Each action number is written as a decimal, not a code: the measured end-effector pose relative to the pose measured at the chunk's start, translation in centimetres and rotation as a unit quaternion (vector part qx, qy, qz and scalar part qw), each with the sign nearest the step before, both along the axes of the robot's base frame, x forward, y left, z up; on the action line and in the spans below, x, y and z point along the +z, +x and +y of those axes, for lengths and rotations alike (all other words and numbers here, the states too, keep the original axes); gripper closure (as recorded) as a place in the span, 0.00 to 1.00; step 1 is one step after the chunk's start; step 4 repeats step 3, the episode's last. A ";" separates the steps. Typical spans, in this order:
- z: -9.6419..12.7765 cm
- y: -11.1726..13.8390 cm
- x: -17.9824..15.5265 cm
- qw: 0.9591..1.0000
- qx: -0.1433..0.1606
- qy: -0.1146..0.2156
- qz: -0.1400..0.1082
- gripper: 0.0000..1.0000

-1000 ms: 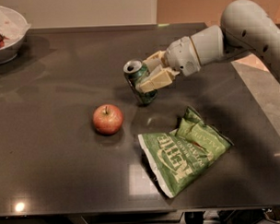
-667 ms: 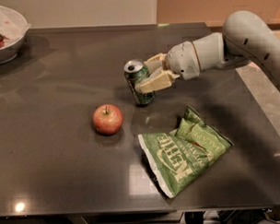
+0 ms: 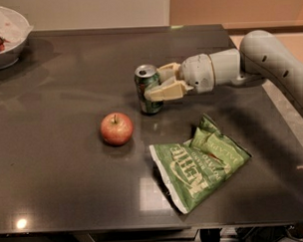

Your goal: Place green can upright

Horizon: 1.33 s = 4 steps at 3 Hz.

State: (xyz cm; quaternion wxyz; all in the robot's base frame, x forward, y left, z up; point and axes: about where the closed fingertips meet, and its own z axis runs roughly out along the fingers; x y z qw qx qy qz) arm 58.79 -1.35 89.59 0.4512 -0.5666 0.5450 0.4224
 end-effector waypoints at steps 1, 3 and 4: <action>0.1 0.1 -0.4 1.000 0.000 0.017 0.009 0.13; 0.2 0.1 -1.0 1.000 -0.007 0.019 0.016 0.00; 0.2 0.1 -1.0 1.000 -0.007 0.019 0.016 0.00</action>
Offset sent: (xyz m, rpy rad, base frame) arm 0.0017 -0.0037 -0.0163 0.0392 0.0496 -0.0425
